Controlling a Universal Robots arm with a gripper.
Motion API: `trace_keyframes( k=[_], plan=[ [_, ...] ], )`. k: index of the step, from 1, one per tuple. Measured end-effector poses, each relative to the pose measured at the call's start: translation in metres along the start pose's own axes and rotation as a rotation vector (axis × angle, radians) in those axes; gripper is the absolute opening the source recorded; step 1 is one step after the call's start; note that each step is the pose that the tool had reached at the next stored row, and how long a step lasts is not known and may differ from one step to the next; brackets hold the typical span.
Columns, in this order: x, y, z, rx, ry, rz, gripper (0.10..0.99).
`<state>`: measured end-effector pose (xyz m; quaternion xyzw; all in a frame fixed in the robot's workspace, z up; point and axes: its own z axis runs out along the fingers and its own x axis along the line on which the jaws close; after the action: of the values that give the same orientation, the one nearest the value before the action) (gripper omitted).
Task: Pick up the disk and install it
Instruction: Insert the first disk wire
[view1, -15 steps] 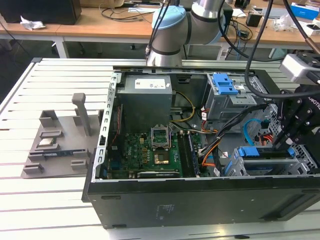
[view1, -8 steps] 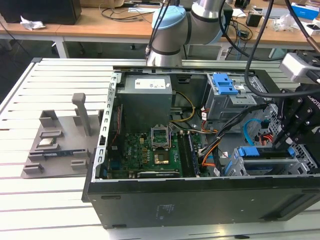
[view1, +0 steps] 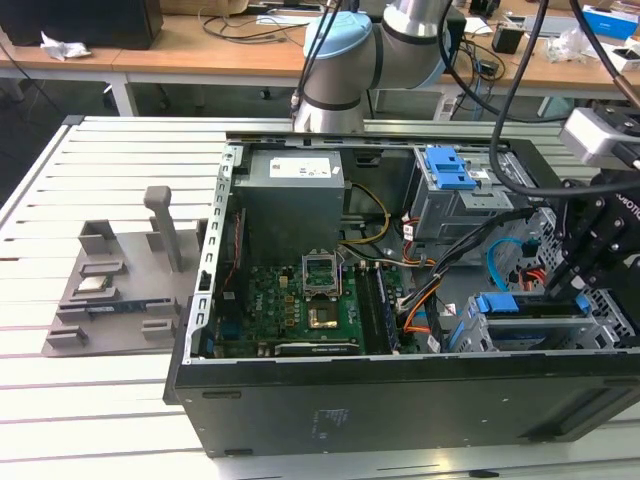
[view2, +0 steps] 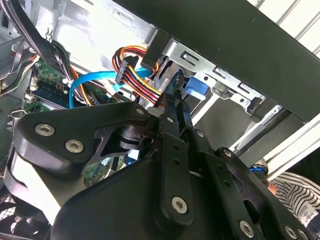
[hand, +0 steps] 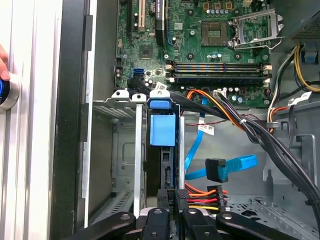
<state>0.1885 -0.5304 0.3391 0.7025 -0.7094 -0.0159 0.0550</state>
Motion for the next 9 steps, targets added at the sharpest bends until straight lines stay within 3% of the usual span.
trace_keyframes(
  k=[9],
  plan=[
    [-0.0003, -0.0004, 0.0065, 0.0, -0.0005, -0.001, 0.169]
  ],
)
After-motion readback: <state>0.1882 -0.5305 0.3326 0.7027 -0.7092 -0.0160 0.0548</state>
